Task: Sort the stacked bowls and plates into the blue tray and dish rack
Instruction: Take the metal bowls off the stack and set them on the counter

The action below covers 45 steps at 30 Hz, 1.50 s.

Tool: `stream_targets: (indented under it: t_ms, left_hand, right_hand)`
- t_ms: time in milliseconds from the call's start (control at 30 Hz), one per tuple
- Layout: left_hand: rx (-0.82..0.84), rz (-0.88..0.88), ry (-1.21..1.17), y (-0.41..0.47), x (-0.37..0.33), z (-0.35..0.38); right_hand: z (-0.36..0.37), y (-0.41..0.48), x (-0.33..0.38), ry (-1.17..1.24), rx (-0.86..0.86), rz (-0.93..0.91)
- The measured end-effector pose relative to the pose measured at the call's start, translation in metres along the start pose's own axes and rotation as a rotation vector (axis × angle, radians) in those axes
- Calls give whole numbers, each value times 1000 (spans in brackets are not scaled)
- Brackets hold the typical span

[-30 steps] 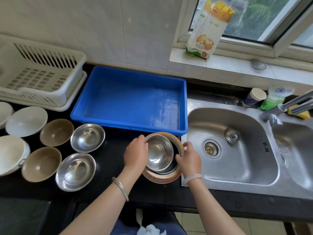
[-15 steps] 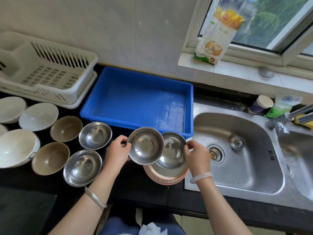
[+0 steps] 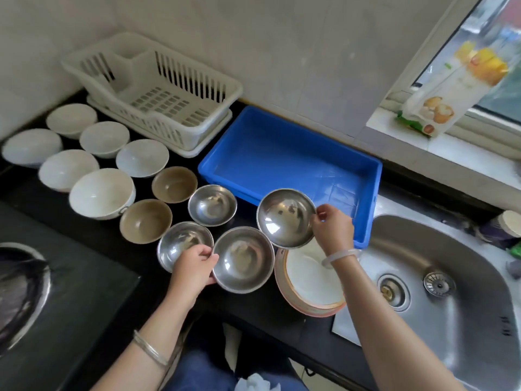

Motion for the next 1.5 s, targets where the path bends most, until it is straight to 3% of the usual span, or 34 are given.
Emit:
stream_targets:
  t_ms: [233,600,933,1500]
  left_hand:
    - [-74,-27,68,-5,36,-18]
    - [-107,-77,193,-8,64,-17]
    - [-117,-59,210,-4,67,-13]
    - [-155,-123,-11,-1,80,-12]
  right_hand:
    - [60,10,31,-119,203,-50]
    - [103,7,38,-287,335,-99]
    - [106,8,37,-451,366,-108]
    - [105,9,27,-430,293,-63]
Point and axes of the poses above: each hand's wrist, its own y-axis towards the middle knuckle, its own z-axis out of the palm, x = y × z, the point moved 8 cm from there along y, towards the middle knuckle
